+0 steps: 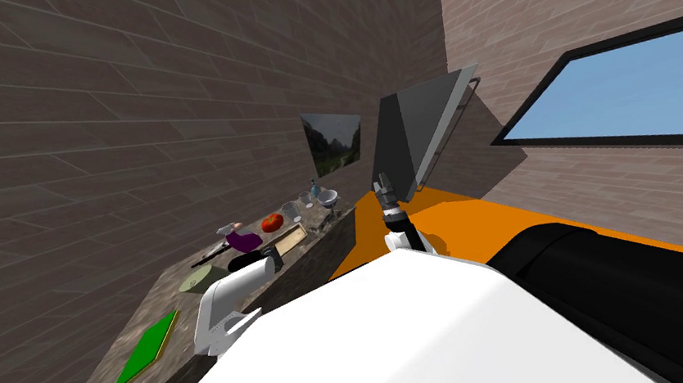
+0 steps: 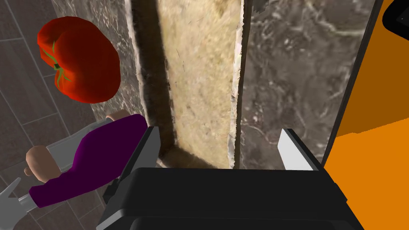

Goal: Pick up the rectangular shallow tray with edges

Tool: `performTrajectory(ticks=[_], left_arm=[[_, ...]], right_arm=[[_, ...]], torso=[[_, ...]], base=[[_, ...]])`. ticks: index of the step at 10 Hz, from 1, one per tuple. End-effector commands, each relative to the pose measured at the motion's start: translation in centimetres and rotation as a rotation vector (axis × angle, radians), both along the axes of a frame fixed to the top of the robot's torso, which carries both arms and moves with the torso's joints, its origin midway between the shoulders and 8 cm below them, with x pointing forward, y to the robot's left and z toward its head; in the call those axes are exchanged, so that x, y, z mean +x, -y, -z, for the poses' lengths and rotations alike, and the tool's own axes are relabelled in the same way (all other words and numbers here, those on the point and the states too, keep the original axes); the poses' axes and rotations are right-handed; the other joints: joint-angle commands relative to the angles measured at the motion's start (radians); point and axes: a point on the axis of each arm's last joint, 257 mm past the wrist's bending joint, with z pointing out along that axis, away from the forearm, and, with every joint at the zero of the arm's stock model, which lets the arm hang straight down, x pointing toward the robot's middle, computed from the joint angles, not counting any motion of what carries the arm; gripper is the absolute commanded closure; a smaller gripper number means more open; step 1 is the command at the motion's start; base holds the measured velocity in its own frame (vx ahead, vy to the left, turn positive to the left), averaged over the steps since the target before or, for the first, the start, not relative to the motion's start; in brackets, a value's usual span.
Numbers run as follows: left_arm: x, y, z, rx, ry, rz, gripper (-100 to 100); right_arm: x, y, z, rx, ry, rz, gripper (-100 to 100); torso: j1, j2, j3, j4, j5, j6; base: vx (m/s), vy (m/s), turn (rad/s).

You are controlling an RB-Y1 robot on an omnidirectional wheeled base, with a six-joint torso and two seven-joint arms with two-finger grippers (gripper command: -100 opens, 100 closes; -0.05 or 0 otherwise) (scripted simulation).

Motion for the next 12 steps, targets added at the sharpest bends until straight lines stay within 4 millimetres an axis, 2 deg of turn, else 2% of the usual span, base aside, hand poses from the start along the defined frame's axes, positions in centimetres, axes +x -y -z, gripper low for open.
performTrajectory(ticks=[1, 2, 3, 4, 7, 8, 9, 12], left_arm=[[-0.4, 0.9, 0.6, -0.031, -0.018, -0.008, -100], [-0.3, 0.5, 0.5, -0.019, -0.012, -0.005, -100], [-0.3, 0.5, 0.6, -0.021, -0.014, -0.006, 0], [0.2, 0.5, 1.3, -0.021, -0.013, -0.003, -100], [0.8, 0.4, 2.4, -0.021, -0.013, 0.002, -100], [0.6, 0.5, 2.1, -0.021, -0.015, 0.0, -100], [0.7, 0.5, 2.2, -0.021, -0.013, 0.001, 100], [0.7, 0.5, 2.1, -0.021, -0.013, 0.0, 100]], right_arm=[[0.0, 0.0, 0.0, 0.0, 0.0, 0.0, 0], [0.0, 0.0, 0.0, 0.0, 0.0, 0.0, 0], [0.0, 0.0, 0.0, 0.0, 0.0, 0.0, 0], [0.0, 0.0, 0.0, 0.0, 0.0, 0.0, 0], [0.0, 0.0, 0.0, 0.0, 0.0, 0.0, 0], [0.0, 0.0, 0.0, 0.0, 0.0, 0.0, 0], [0.0, 0.0, 0.0, 0.0, 0.0, 0.0, 0], [0.0, 0.0, 0.0, 0.0, 0.0, 0.0, 0]], torso=[[0.0, 0.0, 0.0, 0.0, 0.0, 0.0], [0.0, 0.0, 0.0, 0.0, 0.0, 0.0], [0.0, 0.001, 0.001, 0.0, 0.0, 0.0], [0.0, 0.001, 0.001, 0.0, 0.0, 0.0], [0.0, 0.0, 0.0, 0.0, 0.0, 0.0], [0.0, 0.0, 0.0, 0.0, 0.0, 0.0], [0.0, 0.001, 0.001, 0.0, 0.0, 0.0], [0.0, 0.002, 0.001, 0.0, 0.0, 0.0]], base=[[0.017, 0.007, -0.019], [0.006, 0.003, -0.004], [0.0, 0.0, 0.0], [0.012, 0.006, 0.02], [0.022, 0.007, 0.013], [0.006, 0.001, 0.003], [0.0, 0.0, 0.0], [0.0, 0.0, 0.0]])
